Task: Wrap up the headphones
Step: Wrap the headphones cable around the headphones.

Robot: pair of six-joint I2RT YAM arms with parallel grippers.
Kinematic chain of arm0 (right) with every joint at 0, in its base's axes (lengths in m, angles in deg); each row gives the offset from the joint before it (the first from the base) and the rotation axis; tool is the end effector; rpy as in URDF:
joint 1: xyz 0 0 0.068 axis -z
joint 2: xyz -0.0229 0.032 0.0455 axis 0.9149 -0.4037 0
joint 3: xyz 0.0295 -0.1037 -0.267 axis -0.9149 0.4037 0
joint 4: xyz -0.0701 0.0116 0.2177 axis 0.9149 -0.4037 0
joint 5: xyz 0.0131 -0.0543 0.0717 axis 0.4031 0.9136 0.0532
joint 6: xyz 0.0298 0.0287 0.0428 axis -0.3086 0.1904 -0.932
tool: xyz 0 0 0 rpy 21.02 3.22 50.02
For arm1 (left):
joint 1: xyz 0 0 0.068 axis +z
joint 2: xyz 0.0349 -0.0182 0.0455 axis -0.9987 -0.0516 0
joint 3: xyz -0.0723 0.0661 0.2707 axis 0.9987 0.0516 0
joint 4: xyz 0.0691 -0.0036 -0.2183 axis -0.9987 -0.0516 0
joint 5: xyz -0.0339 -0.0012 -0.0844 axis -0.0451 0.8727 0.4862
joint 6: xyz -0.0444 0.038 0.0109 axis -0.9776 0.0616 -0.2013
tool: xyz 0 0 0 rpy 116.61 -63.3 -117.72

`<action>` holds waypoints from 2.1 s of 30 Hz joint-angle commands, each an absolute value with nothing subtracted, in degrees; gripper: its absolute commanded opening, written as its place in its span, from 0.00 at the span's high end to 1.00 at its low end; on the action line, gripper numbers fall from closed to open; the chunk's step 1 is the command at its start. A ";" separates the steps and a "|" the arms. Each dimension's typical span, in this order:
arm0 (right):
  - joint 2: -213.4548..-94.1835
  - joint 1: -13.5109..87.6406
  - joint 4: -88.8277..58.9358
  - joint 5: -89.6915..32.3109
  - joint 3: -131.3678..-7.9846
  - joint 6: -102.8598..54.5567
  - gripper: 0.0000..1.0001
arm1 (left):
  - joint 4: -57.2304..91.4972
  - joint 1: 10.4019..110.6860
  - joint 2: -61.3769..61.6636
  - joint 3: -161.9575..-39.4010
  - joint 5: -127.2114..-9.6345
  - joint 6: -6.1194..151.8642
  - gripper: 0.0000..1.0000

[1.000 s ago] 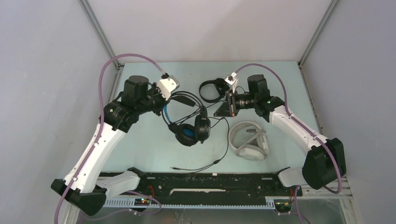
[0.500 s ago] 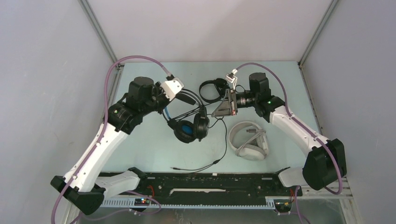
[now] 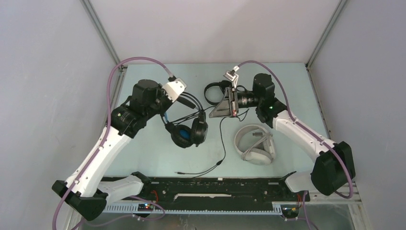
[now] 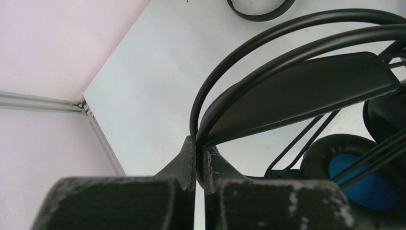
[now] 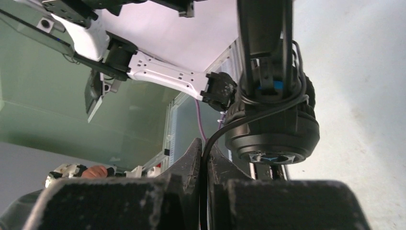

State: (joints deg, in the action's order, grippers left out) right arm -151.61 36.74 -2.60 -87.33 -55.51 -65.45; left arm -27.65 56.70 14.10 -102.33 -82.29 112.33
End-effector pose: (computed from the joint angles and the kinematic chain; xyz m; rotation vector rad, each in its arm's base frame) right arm 0.2203 0.1702 0.3733 -0.7374 1.8938 1.8830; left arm 0.1576 -0.0873 0.4035 0.9687 1.8609 0.0769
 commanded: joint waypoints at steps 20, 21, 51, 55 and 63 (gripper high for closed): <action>-159.32 29.55 15.20 -82.09 -63.65 -77.81 0.75 | -25.60 51.10 15.91 -107.00 -103.56 80.58 1.00; -159.30 29.53 13.79 -81.42 -63.85 -76.75 0.75 | -25.58 51.10 15.83 -107.00 -103.90 79.43 1.00; -155.06 20.28 -2.58 -68.20 -66.37 -53.02 0.53 | -22.92 51.17 13.81 -107.17 -109.73 62.34 1.00; -154.44 18.95 -5.22 -67.86 -66.38 -49.36 0.47 | -22.40 51.25 13.28 -107.85 -110.35 61.34 1.00; -154.45 16.45 -8.69 -66.38 -66.37 -42.49 0.46 | -22.09 51.38 12.24 -110.63 -108.60 58.72 1.00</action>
State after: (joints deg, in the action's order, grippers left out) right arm -156.22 17.79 -7.02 -68.38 -63.86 -48.41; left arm -28.87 51.19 11.76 -104.01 -108.26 63.74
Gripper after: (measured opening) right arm 0.543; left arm 0.023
